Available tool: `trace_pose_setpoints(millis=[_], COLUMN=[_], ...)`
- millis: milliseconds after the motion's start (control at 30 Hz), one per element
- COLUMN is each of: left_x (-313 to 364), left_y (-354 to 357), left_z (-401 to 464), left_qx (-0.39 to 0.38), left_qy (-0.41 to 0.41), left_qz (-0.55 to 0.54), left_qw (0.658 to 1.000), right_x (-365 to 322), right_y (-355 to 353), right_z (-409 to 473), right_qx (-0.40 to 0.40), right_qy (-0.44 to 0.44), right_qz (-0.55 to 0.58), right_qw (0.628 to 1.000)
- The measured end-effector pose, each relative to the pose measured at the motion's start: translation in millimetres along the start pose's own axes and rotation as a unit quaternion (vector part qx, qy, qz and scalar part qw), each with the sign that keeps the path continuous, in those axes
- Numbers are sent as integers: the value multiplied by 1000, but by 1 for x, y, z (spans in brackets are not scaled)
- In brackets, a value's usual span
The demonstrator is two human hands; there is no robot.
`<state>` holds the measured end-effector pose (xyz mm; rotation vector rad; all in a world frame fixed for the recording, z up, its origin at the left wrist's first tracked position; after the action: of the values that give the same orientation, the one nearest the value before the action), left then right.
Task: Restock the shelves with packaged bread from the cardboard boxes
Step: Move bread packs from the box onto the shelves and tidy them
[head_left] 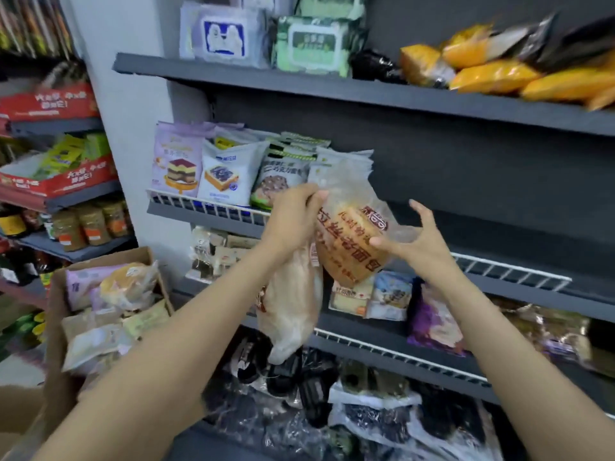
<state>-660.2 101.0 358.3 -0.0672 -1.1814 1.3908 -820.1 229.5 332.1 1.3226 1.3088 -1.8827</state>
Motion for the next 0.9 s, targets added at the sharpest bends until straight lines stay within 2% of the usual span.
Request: trace_pose_setpoints(millis=[67, 133, 233, 367, 467, 667, 800, 900], left_x=[30, 54, 84, 96, 102, 111, 112, 106], left_y=[19, 39, 67, 94, 112, 140, 154, 167], left_z=[15, 31, 53, 84, 107, 154, 179, 194], left_qx=[-1, -8, -17, -15, -34, -63, -32, -1], left_qy=[10, 27, 35, 0, -21, -32, -61, -153], left_qz=[-36, -67, -105, -198, -248, -307, -360, -442], left_qw=[999, 997, 994, 980, 968, 949, 930, 884], right_x=[19, 36, 43, 45, 48, 64, 76, 85], right_y=[-28, -47, -75, -118, -139, -168, -188, -199], right_z=[-11, -16, -20, -10, 6, 43, 58, 64], right_qx=[31, 20, 6, 76, 99, 163, 144, 98], right_qy=[-12, -35, -53, -54, -63, 19, 47, 50], right_qz=[210, 345, 346, 336, 350, 388, 432, 440], right_qw=[977, 938, 937, 937, 929, 907, 889, 891])
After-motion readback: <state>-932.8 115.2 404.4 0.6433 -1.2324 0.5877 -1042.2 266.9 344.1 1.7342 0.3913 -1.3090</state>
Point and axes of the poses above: each hand's wrist, its own z-axis towards the middle knuckle, its own y-axis out of the palm, x = y × z, the point moved 3 cm from there along z, towards the middle knuckle, and after that the axes turned 14 degrees about -x, right-handed, at the moved point
